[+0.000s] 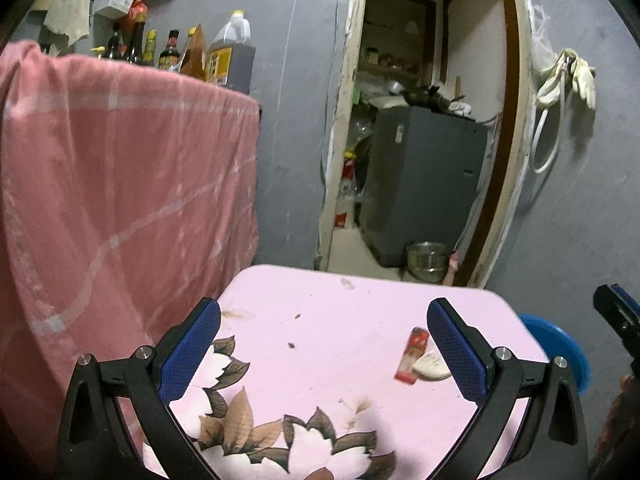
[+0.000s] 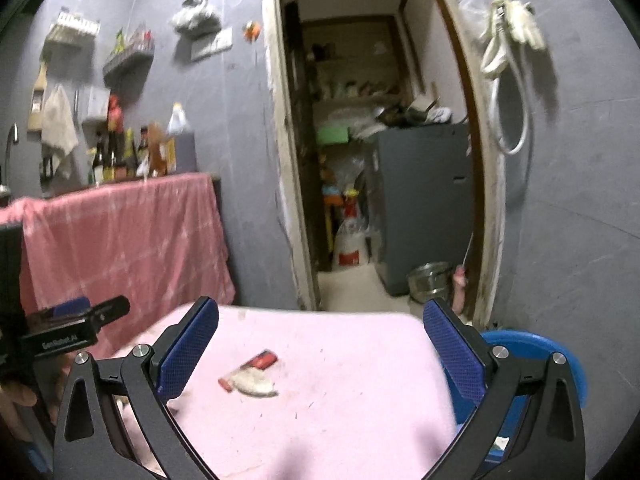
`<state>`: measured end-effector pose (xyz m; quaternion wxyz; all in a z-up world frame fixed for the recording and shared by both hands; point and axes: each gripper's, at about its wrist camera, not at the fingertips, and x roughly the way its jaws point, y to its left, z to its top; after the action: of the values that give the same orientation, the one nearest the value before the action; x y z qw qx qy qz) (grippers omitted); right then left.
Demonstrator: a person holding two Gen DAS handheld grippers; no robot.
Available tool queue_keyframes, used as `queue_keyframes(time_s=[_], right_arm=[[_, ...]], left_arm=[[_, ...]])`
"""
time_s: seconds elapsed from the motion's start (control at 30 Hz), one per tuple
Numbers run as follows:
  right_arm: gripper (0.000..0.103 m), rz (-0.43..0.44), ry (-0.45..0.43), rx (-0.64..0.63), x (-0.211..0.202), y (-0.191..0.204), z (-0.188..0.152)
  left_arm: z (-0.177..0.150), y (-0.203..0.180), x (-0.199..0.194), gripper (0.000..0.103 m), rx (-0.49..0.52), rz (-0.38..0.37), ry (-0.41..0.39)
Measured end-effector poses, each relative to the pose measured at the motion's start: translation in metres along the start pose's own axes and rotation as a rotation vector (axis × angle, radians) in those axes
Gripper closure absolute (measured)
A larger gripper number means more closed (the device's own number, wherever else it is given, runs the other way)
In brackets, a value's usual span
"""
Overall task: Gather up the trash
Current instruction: 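Move both grippers back over the table toward the lighter and white scrap, then grasp the white crumpled scrap with the right gripper while the left grasps the red lighter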
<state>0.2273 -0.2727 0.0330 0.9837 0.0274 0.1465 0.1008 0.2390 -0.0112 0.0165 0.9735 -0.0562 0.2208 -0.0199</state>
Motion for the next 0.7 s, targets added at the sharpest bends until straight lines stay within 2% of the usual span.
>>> queue_keyframes(time_s=[0.2,0.4,0.5,0.57,0.7], right_arm=[[0.0,0.036,0.145,-0.039,0.036,0.007,-0.014],[0.001,0.088,0.322,-0.094,0.071,0.014,-0.031],[0.008,0.109,0.4,-0.132,0.086,0.018,-0.039],[0.018,0.127,0.443,-0.146,0.093,0.019,-0.045],[0.022,0.171,0.536,-0.185,0.11,0.025,-0.055]], left_arm=[[-0.011,0.004,0.02,0.002,0.006,0.01,0.064],[-0.019,0.005,0.044,0.002,0.038,0.005,0.175],[-0.024,0.005,0.054,0.002,0.055,0.004,0.224],[-0.025,0.006,0.059,0.002,0.054,0.002,0.255],[-0.03,0.01,0.07,0.002,0.041,0.027,0.318]])
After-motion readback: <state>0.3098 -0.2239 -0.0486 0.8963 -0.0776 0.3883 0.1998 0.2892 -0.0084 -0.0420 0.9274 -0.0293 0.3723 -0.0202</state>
